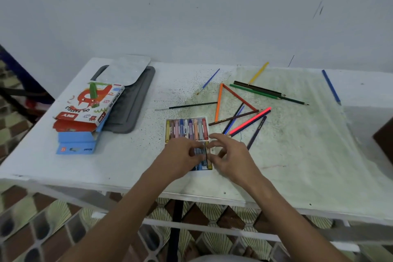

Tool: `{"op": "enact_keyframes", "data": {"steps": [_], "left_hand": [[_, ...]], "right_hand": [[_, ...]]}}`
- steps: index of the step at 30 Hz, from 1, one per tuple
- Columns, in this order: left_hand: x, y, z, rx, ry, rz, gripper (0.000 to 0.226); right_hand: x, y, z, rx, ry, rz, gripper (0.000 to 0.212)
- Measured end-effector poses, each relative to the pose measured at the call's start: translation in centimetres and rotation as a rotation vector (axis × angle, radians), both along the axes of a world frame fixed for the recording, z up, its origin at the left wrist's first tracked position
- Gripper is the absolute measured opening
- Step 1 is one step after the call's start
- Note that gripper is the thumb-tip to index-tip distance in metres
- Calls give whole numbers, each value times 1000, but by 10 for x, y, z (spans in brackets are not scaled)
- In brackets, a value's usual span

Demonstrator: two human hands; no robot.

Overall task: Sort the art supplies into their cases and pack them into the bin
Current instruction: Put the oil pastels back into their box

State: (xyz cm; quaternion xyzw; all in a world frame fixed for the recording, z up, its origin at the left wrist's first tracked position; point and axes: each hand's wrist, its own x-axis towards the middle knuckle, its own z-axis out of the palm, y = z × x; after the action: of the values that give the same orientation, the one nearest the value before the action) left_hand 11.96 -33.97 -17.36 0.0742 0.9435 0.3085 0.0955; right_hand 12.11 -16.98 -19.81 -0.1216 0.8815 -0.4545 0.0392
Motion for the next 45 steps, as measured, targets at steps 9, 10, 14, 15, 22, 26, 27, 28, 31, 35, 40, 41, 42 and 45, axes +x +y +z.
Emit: {"op": "enact_keyframes", "data": {"steps": [9,10,14,15,22,26,27,28,31,35,40,41,42,45], "left_hand": [[-2,0,-7,-63,35,-17,31],[-2,-1,-6,-51,20,-20,32],[-4,-17,0,3,-8,2,36],[-7,-26,2,29,-5,65,38],[-32,-136,23,-63,352,558,53],[-51,-205,23,-352,319,753,93],[-54,-216,21,-376,223,786,105],[-57,-226,18,-379,119,809,113],[-60,-239,2,-325,-29,815,126],[-56,-232,-2,-310,21,834,122],[-42,-200,12,-313,189,740,111],[-38,-190,13,-296,228,685,112],[-34,-179,13,-278,256,623,113],[-25,-137,16,-241,234,389,114]], "right_hand": [[-3,3,-4,32,8,50,47],[-2,3,-3,18,4,53,46],[-4,3,-4,-43,-3,49,45],[-5,3,-3,-59,-7,43,45],[-20,-11,-2,-148,-20,69,45],[-26,-22,-5,-167,1,53,43],[-28,-25,-5,-170,9,50,43],[-29,-28,-5,-170,15,48,42],[-31,-32,-6,-165,34,56,42],[-35,-33,-6,-172,30,65,41],[-43,-32,-3,-145,38,57,37],[-45,-31,-1,-138,49,53,36],[-46,-30,2,-131,70,48,36],[-53,-24,21,-104,173,72,43]]}}
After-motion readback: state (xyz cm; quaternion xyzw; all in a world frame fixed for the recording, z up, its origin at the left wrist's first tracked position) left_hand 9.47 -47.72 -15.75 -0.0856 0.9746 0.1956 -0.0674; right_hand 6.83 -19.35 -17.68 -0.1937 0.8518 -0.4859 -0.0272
